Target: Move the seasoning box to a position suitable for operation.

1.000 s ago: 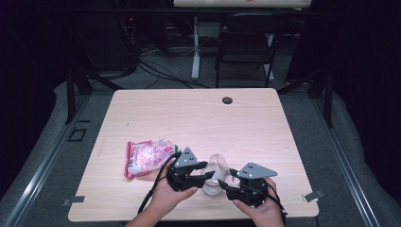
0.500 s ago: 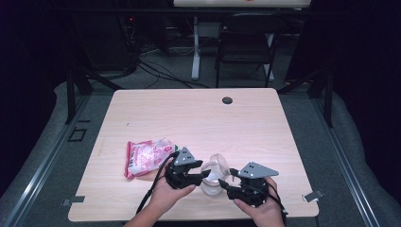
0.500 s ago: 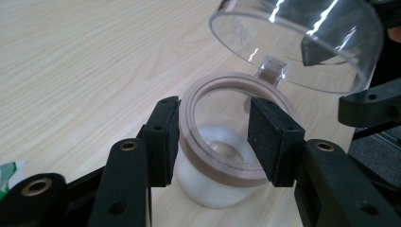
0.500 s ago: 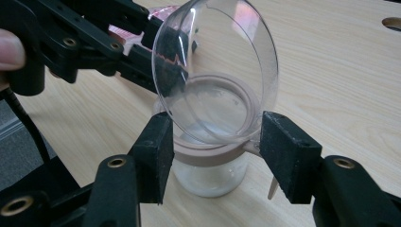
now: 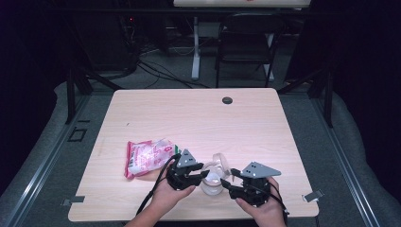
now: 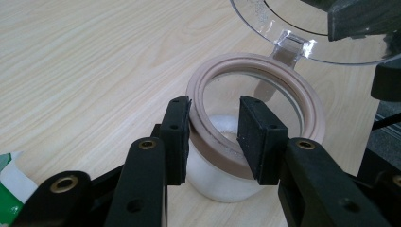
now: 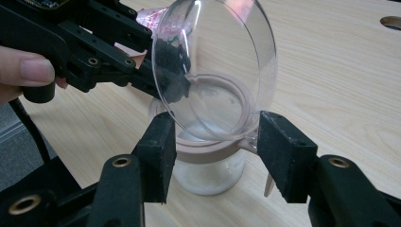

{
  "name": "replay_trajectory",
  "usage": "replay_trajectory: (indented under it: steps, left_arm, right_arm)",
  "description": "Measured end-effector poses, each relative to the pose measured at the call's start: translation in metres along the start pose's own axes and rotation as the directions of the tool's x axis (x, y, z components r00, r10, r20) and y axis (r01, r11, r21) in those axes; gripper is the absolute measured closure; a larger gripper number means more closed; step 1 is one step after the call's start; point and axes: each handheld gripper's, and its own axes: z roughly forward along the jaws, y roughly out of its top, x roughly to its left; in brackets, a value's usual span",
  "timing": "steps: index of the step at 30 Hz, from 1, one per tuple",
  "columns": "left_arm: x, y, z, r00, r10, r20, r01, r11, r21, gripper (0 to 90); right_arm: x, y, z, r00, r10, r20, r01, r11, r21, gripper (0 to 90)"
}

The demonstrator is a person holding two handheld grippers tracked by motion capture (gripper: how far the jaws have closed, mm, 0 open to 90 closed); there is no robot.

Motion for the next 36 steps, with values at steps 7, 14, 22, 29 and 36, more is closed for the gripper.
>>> replay_trajectory:
  steps: [7, 14, 22, 29, 36]
  left_arm:
    - [0.0, 0.0, 0.0, 1.0, 0.002, 0.003, -0.002, 1.0, -0.001, 64.7]
    - [0.0, -0.001, 0.0, 1.0, -0.005, 0.006, 0.005, 1.0, -0.003, 64.7]
    - [0.0, -0.001, 0.0, 1.0, -0.005, 0.007, 0.005, 1.0, -0.006, 64.7]
    - [0.0, -0.001, 0.0, 1.0, -0.006, 0.006, 0.006, 1.0, -0.007, 64.7]
    - [0.0, -0.001, 0.0, 1.0, -0.008, 0.003, 0.008, 0.9999, -0.007, 64.8]
  right_arm:
    - [-0.006, -0.001, -0.002, 0.9996, 0.027, 0.002, -0.027, 1.0, -0.012, 47.5]
    - [-0.011, -0.003, -0.004, 0.9992, 0.04, 0.009, -0.04, 0.999, -0.013, 47.5]
    - [-0.016, -0.005, -0.006, 0.9985, 0.055, 0.001, -0.055, 0.998, -0.003, 55.0]
    - [-0.02, -0.007, -0.005, 0.9977, 0.068, 0.001, -0.068, 0.998, 0.002, 57.0]
    - [-0.019, -0.008, -0.003, 0.9973, 0.073, 0.008, -0.073, 0.997, 0.008, 56.8]
